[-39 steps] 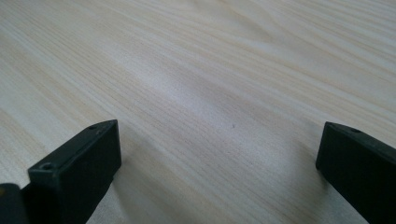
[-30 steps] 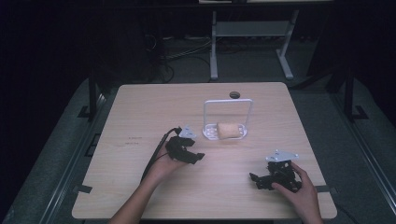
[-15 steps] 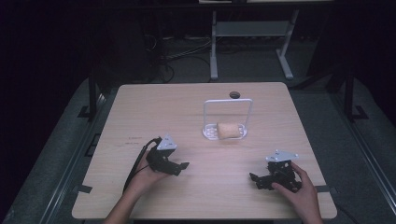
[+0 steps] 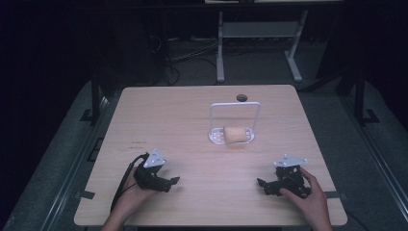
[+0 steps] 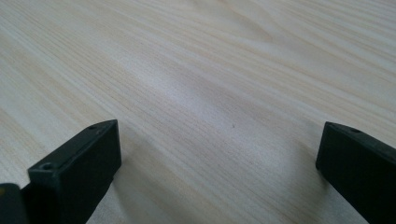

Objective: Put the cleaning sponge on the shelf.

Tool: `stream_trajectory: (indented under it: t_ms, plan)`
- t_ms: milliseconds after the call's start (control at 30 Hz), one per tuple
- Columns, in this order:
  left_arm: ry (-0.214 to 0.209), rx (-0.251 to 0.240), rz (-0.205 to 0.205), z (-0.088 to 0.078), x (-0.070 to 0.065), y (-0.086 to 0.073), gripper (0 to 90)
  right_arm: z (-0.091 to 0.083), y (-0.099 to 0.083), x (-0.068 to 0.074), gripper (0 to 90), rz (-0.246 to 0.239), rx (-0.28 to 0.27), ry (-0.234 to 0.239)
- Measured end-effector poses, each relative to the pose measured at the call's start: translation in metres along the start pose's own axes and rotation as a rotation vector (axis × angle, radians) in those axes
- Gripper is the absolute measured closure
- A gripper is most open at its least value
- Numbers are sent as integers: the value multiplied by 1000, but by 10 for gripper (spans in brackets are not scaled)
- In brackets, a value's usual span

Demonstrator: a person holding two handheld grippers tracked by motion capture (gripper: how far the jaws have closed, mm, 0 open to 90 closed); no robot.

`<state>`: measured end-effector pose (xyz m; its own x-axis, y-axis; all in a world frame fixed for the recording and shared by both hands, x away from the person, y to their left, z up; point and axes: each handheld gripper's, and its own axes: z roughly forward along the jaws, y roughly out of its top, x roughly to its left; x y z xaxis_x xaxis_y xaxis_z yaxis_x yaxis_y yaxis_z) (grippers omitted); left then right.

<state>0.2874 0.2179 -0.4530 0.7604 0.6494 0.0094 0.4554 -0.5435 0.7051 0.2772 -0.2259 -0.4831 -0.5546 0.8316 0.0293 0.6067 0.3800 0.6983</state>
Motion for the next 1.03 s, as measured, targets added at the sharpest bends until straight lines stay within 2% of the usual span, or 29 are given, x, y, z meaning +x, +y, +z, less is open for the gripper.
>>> stream_trajectory:
  t_ms: [300, 433, 533, 700, 833, 1033]
  plan:
    - [20, 22, -19, -13, -1, -24, 152, 0, 0, 0, 0, 0, 2, 0]
    - [40, 40, -9, -16, 0, -33, 152, 0, 0, 0, 0, -1, 1, 0]
    - [35, 52, -13, -15, 3, -37, 152, 0, 0, 0, 0, 0, 1, 0]
    - [18, 25, -16, -15, 6, -40, 141, 0, 0, 0, 0, 0, 1, 0]
    - [2, -21, -11, -14, 8, -46, 129, 0, 0, 0, 0, 1, 1, 0]
    - [2, -21, -10, -14, 8, -46, 130, 0, 0, 0, 0, 1, 1, 0]
